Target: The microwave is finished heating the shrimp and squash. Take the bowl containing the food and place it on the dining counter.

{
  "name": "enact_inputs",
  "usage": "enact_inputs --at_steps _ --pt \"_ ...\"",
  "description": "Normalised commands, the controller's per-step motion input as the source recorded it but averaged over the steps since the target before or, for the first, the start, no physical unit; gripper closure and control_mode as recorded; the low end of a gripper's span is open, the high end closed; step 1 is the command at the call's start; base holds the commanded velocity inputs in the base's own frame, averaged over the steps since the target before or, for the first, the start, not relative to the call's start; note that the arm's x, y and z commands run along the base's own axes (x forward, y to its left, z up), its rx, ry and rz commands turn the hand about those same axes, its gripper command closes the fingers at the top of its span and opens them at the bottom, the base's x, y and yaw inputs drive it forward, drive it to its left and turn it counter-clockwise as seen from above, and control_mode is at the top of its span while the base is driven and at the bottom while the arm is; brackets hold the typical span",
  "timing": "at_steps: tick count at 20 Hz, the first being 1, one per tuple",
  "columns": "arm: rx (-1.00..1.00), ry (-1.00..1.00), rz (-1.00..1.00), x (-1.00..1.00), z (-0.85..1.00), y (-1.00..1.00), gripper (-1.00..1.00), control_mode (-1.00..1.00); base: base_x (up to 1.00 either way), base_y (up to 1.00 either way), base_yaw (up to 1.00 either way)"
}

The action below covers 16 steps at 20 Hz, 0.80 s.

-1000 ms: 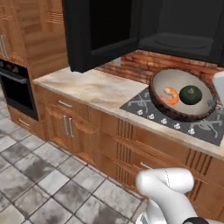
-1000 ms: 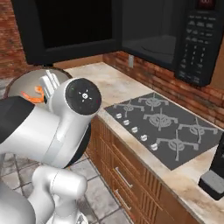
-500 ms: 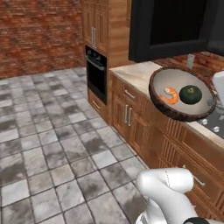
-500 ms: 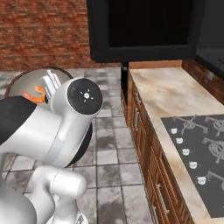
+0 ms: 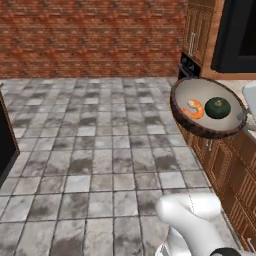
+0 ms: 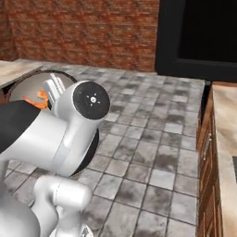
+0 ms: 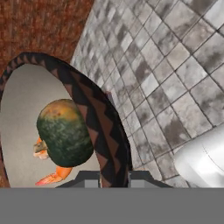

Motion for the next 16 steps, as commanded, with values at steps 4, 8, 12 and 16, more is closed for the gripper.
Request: enact_inputs --at_steps 4,8,12,16 --pt "0.0 0.0 0.0 0.0 0.0 0.0 1.0 1.0 -0.05 0.11 0.6" --pt "0.0 0.0 0.0 0.0 0.0 0.0 1.0 1.0 0.0 0.22 0.55" --pt "0.0 0.0 0.0 0.0 0.0 0.0 1.0 1.0 0.02 0.37 0.5" --pt "0.0 0.0 0.0 0.0 0.0 0.0 1.0 1.0 0.34 0.52 0.41"
